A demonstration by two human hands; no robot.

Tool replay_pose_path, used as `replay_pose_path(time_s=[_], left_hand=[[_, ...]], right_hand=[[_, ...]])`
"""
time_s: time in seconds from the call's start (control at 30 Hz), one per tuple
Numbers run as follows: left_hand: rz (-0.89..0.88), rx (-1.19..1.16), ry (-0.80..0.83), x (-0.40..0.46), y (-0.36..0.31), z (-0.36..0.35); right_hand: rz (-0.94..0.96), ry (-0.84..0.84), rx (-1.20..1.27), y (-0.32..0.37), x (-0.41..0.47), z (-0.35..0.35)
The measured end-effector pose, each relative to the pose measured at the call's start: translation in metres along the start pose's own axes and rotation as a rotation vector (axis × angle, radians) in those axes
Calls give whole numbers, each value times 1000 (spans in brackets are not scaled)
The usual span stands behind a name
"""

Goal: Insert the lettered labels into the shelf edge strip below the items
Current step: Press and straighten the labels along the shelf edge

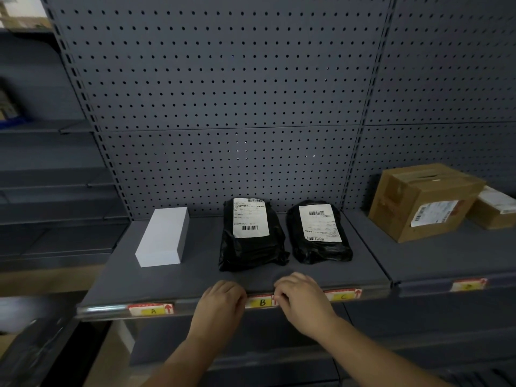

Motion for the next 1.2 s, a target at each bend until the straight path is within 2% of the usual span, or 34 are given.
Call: replay_pose_path(time_s=[0.7,0.83,0.97,1.2], left_hand=[[47,-1,-51,1,-2,1],[-34,72,-8,1,-5,7],[-47,92,-69,-15,5,27],[88,148,-176,-66,88,86]], right_hand=[[-21,65,-29,3,5,-2],[-54,23,-43,11,6,2],[18,-74,-72,42,9,-2],[161,-38,76,141,44,-41]])
Point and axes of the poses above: each hand's wrist, its own x-axis towards the middle knuckle, its own z-axis out of the back of the hand, y = z × x, the point moved 7 cm from there along x, towards the middle knuckle
